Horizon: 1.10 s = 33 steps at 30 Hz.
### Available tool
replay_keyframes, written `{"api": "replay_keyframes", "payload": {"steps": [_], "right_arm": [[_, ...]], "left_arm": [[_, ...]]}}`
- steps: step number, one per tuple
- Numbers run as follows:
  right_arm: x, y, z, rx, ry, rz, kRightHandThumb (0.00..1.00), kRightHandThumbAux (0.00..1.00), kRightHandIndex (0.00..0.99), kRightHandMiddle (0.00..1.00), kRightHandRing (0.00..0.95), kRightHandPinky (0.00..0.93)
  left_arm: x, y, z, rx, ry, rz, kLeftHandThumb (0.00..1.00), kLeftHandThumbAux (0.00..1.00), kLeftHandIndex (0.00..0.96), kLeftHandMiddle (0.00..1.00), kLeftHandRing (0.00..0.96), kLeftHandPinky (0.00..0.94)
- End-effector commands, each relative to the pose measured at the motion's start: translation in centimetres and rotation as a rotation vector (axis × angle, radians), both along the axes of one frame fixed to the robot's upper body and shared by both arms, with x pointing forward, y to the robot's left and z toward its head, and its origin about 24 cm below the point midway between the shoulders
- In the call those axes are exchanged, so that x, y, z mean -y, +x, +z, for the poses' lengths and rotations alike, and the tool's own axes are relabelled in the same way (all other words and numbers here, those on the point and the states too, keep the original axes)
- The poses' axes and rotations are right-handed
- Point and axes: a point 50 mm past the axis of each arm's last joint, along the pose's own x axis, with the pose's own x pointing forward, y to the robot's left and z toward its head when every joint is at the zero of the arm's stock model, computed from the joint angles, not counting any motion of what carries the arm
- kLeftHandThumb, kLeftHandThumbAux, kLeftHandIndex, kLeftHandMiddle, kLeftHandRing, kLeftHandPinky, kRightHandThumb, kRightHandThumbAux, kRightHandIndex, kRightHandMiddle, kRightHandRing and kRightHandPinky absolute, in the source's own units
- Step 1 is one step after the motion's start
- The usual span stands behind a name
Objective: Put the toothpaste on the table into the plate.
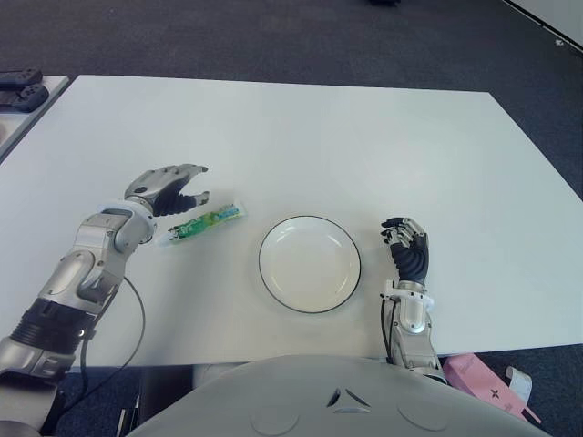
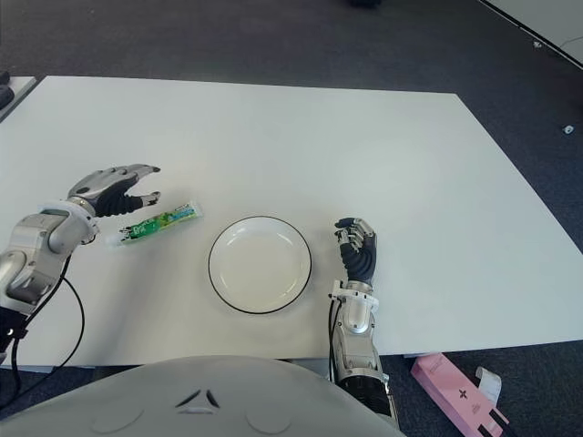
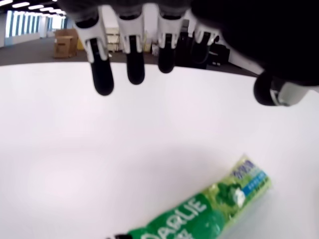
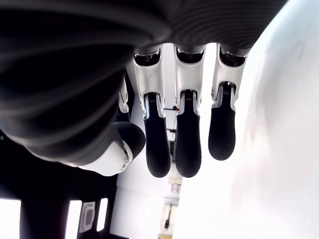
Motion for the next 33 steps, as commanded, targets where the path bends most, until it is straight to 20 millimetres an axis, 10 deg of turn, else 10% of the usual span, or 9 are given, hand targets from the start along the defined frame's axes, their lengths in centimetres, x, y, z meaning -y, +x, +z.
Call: {"api": "replay_keyframes", "payload": {"steps": [1,33], "right_arm": [[0.0,-0.4,-0.4,-0.024,0.000,0.000,0.711,0.731,0.428,0.496,0.516,0.528],[0.1,-0.6,-0.3,-0.023,-0.001,-0.006,0.711,0.731,0.428,0.494,0.513,0.524]], "left_arm": [[0.1,-0.3,-0.5,-0.095,0.031,-0.034,0.491,0.229,0.038,0.104,0.173,0.287],[1.4,-1.7,-4.3,-0.404,0.122,-0.165,0.506,0.229,0.040,0.121,0.138,0.217]]}}
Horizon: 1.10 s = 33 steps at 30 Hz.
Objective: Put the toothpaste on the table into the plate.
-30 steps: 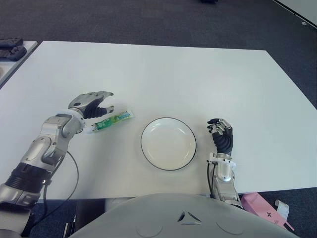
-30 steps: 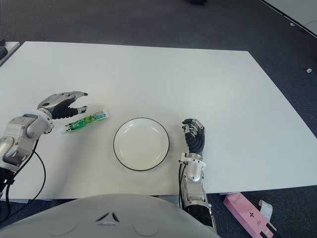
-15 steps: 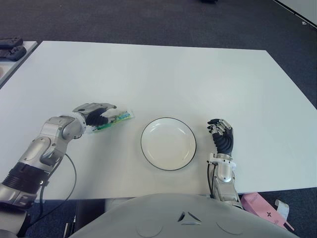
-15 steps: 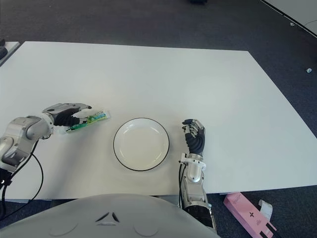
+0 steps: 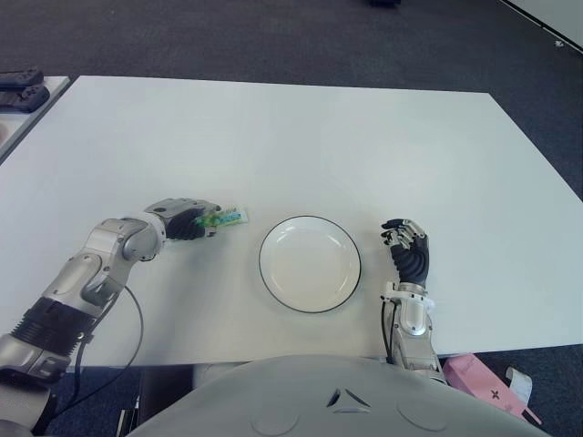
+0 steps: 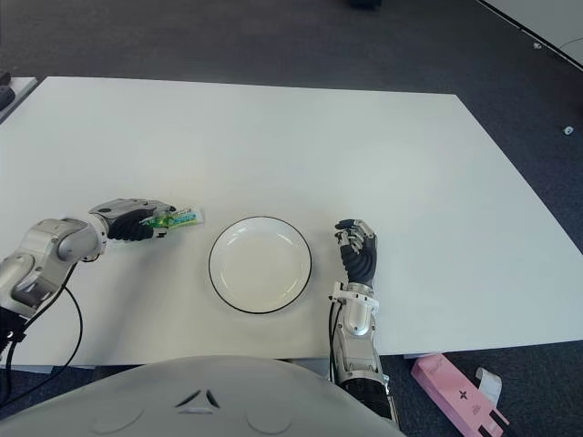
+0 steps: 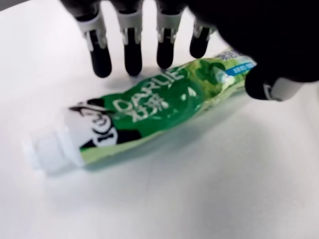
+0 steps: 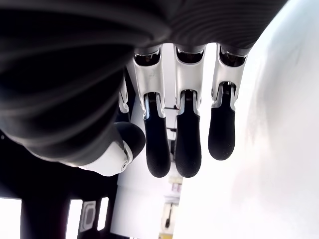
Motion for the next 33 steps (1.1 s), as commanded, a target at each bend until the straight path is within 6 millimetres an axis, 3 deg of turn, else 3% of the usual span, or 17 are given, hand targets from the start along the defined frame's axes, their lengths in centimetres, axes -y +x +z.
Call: {"api": "replay_keyframes", "payload": {"steps": [1,5,10,33], "right_arm": [[0.1,-0.3,-0.3,-0.021,-0.003,-0.008,0.711,0.731,0.428,0.495,0.514,0.525],[0.1,-0.4,-0.2,-0.024,-0.004,-0.011,0.712,0.731,0.428,0.496,0.515,0.526],[0.1,-0.5,-0.2,-0.026,-0.003,-0.012,0.711,0.731,0.428,0.499,0.517,0.525],[0.3,-0.8,0.0,-0.017,-0.013,-0.004,0.709,0.732,0.427,0.484,0.506,0.523]], "left_arm": [[0.3,-0.7,-1.9,-0.095,0.035,-0.019,0.504,0.231,0.037,0.129,0.147,0.221],[0.5,-0.8,-2.5,-0.102,0.043,-0.020,0.503,0.232,0.030,0.149,0.162,0.216],[0.3,-0.6,-4.7,-0.119,0.064,-0.009,0.519,0.239,0.046,0.171,0.174,0.230],[0.1,-0.5,-8.5,-0.057,0.180,-0.006,0.502,0.255,0.084,0.164,0.159,0.211]]}}
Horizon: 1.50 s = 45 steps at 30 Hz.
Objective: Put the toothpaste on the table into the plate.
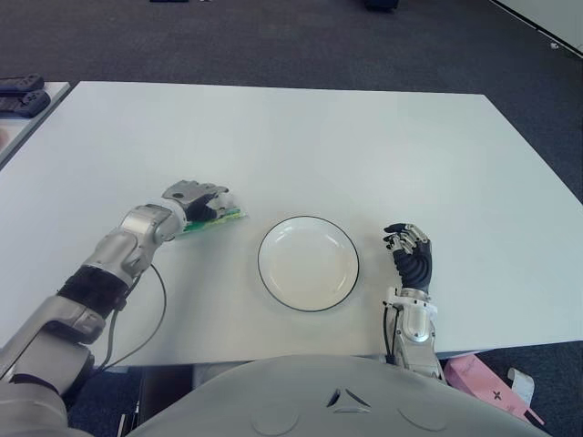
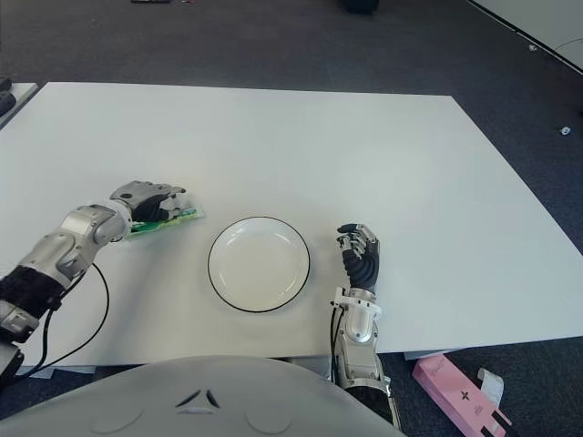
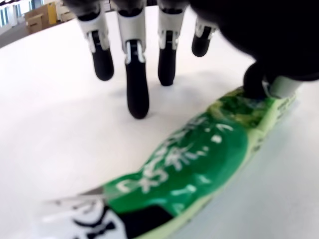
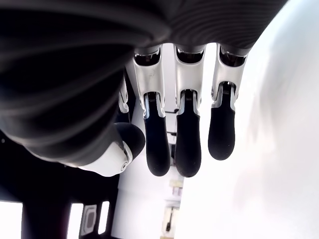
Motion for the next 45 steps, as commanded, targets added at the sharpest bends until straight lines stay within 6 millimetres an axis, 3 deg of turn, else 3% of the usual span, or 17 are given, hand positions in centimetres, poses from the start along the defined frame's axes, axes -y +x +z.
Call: {"api": "replay_keyframes", "payload": {"steps": [1,19,25,29,32,36,41,45], "right_arm": [[0.1,-0.1,0.0,-0.010,-0.005,0.001,0.709,0.732,0.427,0.485,0.506,0.524],[0.3,-0.2,-0.1,-0.030,-0.014,-0.020,0.714,0.730,0.427,0.498,0.512,0.518],[0.3,-0.1,0.0,-0.031,-0.019,-0.025,0.714,0.730,0.427,0.501,0.511,0.516],[0.3,-0.2,0.0,-0.030,-0.017,-0.024,0.714,0.730,0.427,0.503,0.515,0.523],[0.3,-0.1,0.0,-0.028,-0.017,-0.022,0.713,0.730,0.427,0.503,0.516,0.524],[0.2,-0.1,0.1,-0.023,-0.019,-0.019,0.714,0.730,0.427,0.501,0.513,0.523],[0.2,-0.1,0.0,-0.024,-0.019,-0.015,0.714,0.730,0.428,0.501,0.512,0.518],[0.2,0.0,0.0,-0.026,-0.017,-0.015,0.714,0.730,0.428,0.500,0.510,0.517]], "left_arm": [[-0.7,-3.7,-5.2,-0.195,0.089,0.021,0.503,0.254,0.087,0.166,0.160,0.210],[-0.2,-4.2,-5.9,-0.136,0.137,-0.013,0.525,0.260,0.030,0.134,0.120,0.172],[-0.3,-4.1,-4.0,-0.152,0.088,-0.019,0.547,0.275,0.032,0.137,0.134,0.203],[-2.0,-3.3,-0.8,-0.190,-0.039,0.048,0.587,0.291,0.060,0.136,0.160,0.260],[-2.5,-3.1,0.1,-0.196,-0.087,0.069,0.597,0.297,0.069,0.135,0.165,0.270],[-3.4,-2.8,1.4,-0.178,-0.172,0.093,0.540,0.342,0.073,0.127,0.159,0.249],[-4.2,-2.4,2.7,-0.067,-0.264,0.115,0.363,0.509,0.069,0.145,0.200,0.320],[-4.3,-2.4,3.6,0.055,-0.326,0.145,0.275,0.589,0.095,0.177,0.243,0.356]]}}
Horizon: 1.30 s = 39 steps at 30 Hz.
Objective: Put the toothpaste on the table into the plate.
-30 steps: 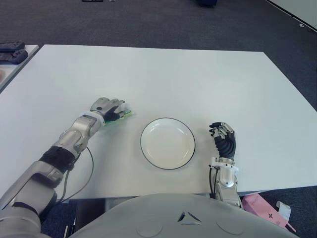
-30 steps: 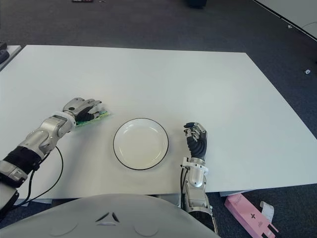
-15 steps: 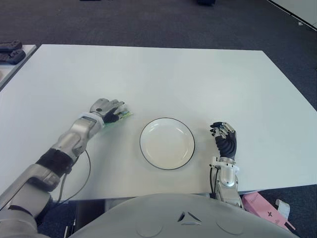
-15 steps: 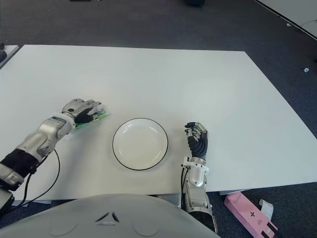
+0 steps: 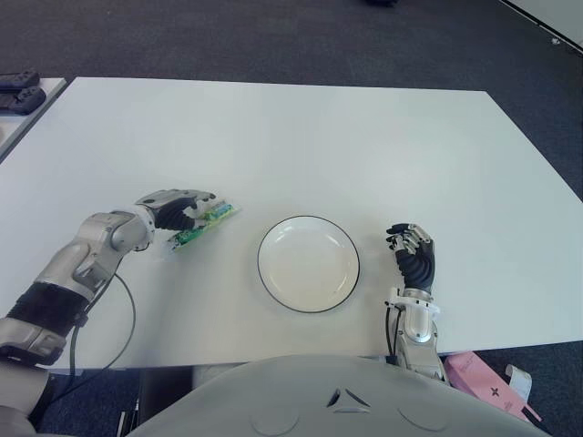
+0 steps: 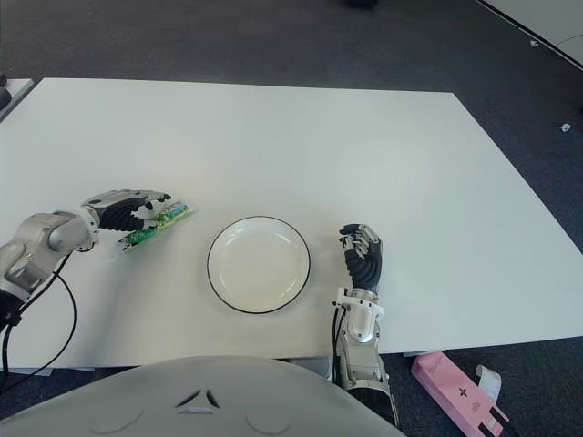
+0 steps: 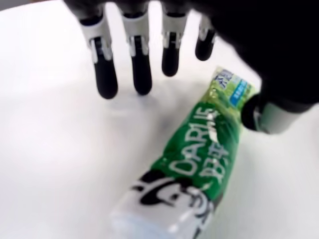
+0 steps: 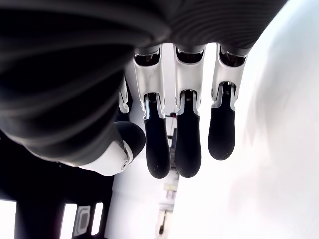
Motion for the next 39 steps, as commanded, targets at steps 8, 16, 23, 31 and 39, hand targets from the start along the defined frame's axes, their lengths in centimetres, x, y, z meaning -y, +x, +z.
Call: {"api": "replay_keyframes", "payload": {"steps": [8,16,23,31,39], "right_arm": [[-0.1,0.1,-0.2,-0.017,0.003,0.001,0.713,0.731,0.427,0.498,0.509,0.524],[-0.1,0.2,-0.3,-0.015,0.000,0.006,0.709,0.731,0.425,0.486,0.509,0.505],[-0.2,0.1,-0.3,-0.014,-0.001,0.012,0.707,0.731,0.425,0.477,0.503,0.496],[-0.3,0.1,-0.3,-0.004,0.004,0.022,0.709,0.730,0.428,0.476,0.498,0.496],[-0.3,0.2,-0.4,-0.001,0.003,0.024,0.709,0.730,0.429,0.486,0.497,0.496]], "left_arm": [[0.1,-0.7,3.6,0.354,-0.162,0.173,0.187,0.752,0.156,0.241,0.296,0.353],[0.8,-1.3,5.9,0.503,-0.245,0.249,0.176,0.818,0.150,0.255,0.296,0.330],[1.2,-1.7,7.3,0.560,-0.280,0.234,0.132,0.878,0.132,0.260,0.275,0.266],[0.4,-1.9,7.3,0.540,-0.235,0.212,0.059,0.870,0.144,0.227,0.233,0.248],[0.1,-2.5,6.2,0.452,-0.169,0.177,0.058,0.725,0.126,0.208,0.224,0.259]]}}
